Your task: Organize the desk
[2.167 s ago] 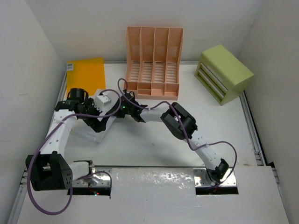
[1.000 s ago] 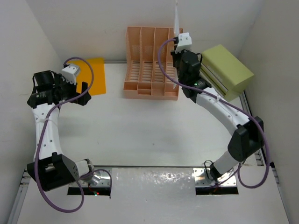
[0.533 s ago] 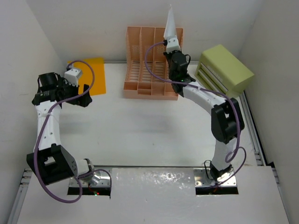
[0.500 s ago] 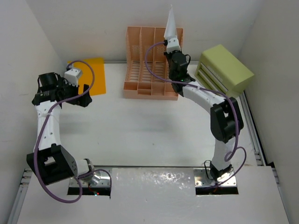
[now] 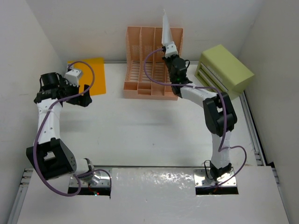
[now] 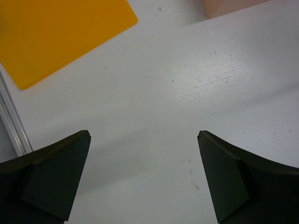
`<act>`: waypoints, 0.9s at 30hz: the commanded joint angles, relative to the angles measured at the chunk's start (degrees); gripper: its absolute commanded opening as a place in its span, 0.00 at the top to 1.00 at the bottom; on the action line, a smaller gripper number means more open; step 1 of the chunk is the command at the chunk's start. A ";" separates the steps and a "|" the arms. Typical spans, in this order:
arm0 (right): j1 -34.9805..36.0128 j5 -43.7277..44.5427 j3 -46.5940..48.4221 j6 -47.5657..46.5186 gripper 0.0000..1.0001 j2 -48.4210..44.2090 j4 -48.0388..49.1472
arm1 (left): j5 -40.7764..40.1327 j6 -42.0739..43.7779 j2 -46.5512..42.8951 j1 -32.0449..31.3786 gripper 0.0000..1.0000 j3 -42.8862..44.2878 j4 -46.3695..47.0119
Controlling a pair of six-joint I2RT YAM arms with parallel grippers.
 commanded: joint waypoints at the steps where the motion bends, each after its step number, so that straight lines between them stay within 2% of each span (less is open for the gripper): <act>1: -1.20 -6.09 -0.62 1.16 1.00 1.02 8.68 | 0.34 0.09 0.54 0.32 0.00 -0.29 2.18; 4: -2.43 -8.65 -2.20 3.97 1.00 2.60 8.85 | 0.35 0.43 1.42 0.32 0.00 -0.29 2.27; 9: -3.05 -7.60 -4.14 4.07 1.00 4.45 10.00 | -0.97 0.70 3.17 0.32 0.00 -0.73 3.06; 14: -3.49 -9.00 -3.44 4.77 1.00 5.34 5.70 | -6.93 2.20 5.98 -0.21 0.00 -2.74 8.39; 15: -3.57 -10.23 -3.53 5.29 0.84 4.12 4.65 | -9.30 2.20 7.82 -0.47 0.00 -3.88 9.81; 17: -3.49 -11.81 -4.40 6.87 0.61 2.36 1.32 | -17.73 2.89 10.02 -2.31 0.01 -4.42 13.15; 18: -3.40 -12.95 -4.58 7.58 0.44 1.21 -0.44 | -20.28 3.25 12.12 -3.02 0.02 -4.94 14.39; 22: -3.40 -17.52 -4.32 12.41 0.24 -7.56 -12.46 | -33.01 5.44 15.74 -8.20 0.02 -6.62 22.38; 23: -3.31 -18.23 -4.06 13.81 0.22 -8.98 -14.59 | -34.71 4.49 16.79 -9.43 0.01 -4.88 24.66; 24: -3.22 -18.76 -3.88 16.17 0.21 -10.38 -16.87 | -34.90 2.39 19.85 -9.44 0.00 -2.68 24.16; 26: -3.22 -20.08 -4.49 19.79 0.20 -14.60 -21.28 | -28.69 -4.72 23.46 -6.65 0.00 6.07 20.66; 27: -3.14 -20.60 -5.80 20.76 0.20 -16.10 -22.33 | -22.05 -9.79 26.44 -5.41 0.00 8.30 20.47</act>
